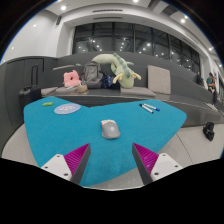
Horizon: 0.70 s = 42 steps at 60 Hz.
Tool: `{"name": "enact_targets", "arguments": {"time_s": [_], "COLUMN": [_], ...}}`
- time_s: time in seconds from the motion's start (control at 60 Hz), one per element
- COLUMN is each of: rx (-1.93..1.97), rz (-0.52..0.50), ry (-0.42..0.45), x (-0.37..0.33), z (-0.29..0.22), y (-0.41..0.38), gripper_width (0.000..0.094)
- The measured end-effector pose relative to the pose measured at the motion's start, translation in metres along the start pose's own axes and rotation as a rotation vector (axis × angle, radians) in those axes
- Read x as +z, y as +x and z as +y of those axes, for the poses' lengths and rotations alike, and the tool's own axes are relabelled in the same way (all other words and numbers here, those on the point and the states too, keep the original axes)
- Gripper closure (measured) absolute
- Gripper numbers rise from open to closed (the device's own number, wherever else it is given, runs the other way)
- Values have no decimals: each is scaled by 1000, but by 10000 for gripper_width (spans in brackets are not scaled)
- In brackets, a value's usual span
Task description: Arrange mouse
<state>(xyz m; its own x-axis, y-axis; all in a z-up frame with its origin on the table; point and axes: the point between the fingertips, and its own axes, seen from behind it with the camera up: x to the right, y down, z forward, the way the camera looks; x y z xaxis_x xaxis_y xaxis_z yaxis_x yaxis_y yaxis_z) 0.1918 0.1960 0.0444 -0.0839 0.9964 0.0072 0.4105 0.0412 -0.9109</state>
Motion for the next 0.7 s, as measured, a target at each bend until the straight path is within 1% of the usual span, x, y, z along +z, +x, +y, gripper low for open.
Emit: {"name": "enact_targets", "arguments": {"time_s": [0.317,0.417,0.633,0.7], "rx": [1,-3,15,32], "rz": [10,33,71,61], "ry": [-31,-37,-81,-88], "x": [84,111,163,172], "z": [-4,-9,-14,-16], "y": [-6,-2,13,13], "gripper_width": [85,85,86,86]}}
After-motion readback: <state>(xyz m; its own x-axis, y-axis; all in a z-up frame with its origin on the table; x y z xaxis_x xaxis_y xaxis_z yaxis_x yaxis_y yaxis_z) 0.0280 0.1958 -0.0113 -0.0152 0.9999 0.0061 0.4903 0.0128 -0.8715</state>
